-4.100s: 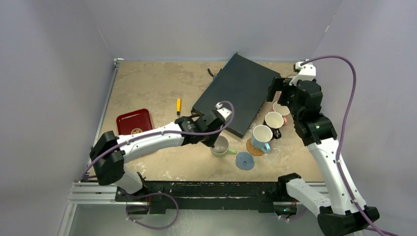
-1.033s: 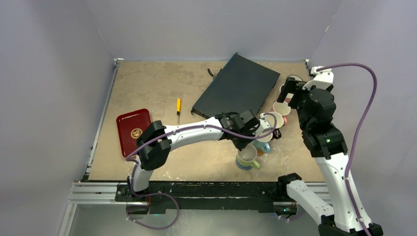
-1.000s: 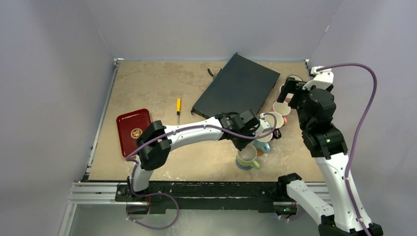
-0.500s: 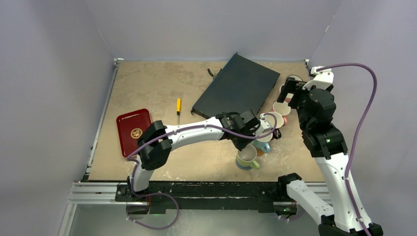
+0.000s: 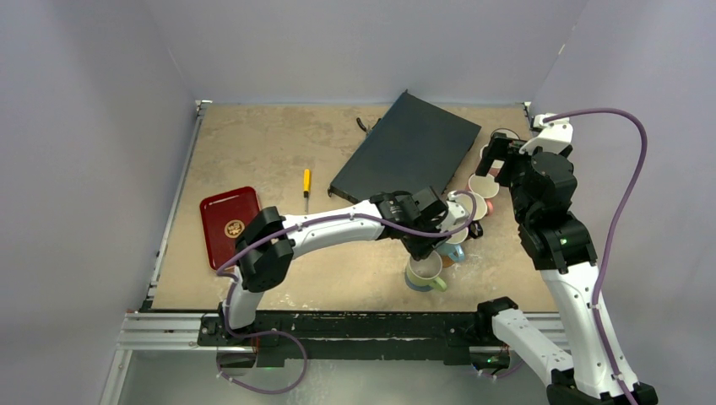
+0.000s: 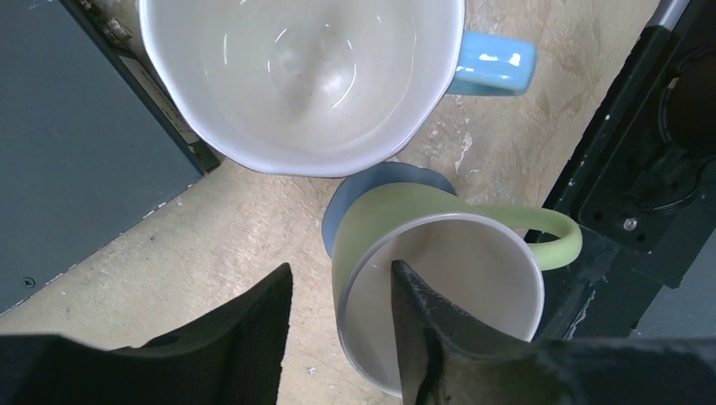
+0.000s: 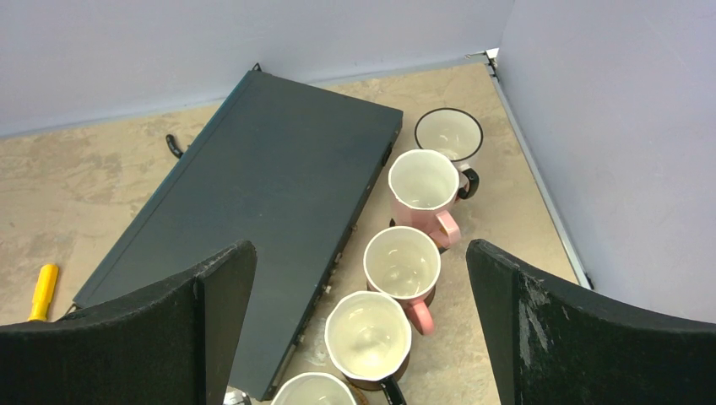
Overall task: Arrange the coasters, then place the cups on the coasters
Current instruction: Place the cup on the coaster.
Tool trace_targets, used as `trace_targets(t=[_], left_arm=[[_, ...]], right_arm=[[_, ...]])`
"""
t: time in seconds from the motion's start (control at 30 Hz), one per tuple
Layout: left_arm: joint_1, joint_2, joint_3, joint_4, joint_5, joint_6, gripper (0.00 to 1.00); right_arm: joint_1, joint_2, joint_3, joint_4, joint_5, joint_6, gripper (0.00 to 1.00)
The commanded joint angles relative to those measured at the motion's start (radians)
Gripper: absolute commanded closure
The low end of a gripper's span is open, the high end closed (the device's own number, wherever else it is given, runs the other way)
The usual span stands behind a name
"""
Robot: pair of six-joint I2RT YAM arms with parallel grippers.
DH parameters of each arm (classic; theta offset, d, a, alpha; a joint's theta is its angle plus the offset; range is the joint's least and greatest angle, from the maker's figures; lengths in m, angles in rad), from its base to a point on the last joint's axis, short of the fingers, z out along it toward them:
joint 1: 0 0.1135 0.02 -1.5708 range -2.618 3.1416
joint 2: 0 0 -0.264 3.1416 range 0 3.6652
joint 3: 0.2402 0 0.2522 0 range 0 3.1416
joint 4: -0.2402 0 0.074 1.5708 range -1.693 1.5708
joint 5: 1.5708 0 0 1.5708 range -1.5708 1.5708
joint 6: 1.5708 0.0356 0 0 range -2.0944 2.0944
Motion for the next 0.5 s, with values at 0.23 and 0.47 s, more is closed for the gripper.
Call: trace_targets(t=[0.23, 0.47], left_arm=[[0.012, -0.204, -0.057, 0.187, 0.000, -0.090, 0.20], [0.123, -0.360, -0.253, 0.355, 0.023, -0.186, 0.19]], right_arm=[[-0.002, 0.008, 0.051, 0.014, -0.066, 0.001, 0.02], [-0.002, 0.045, 0.072, 0.042, -0.262, 0.003, 0.02]])
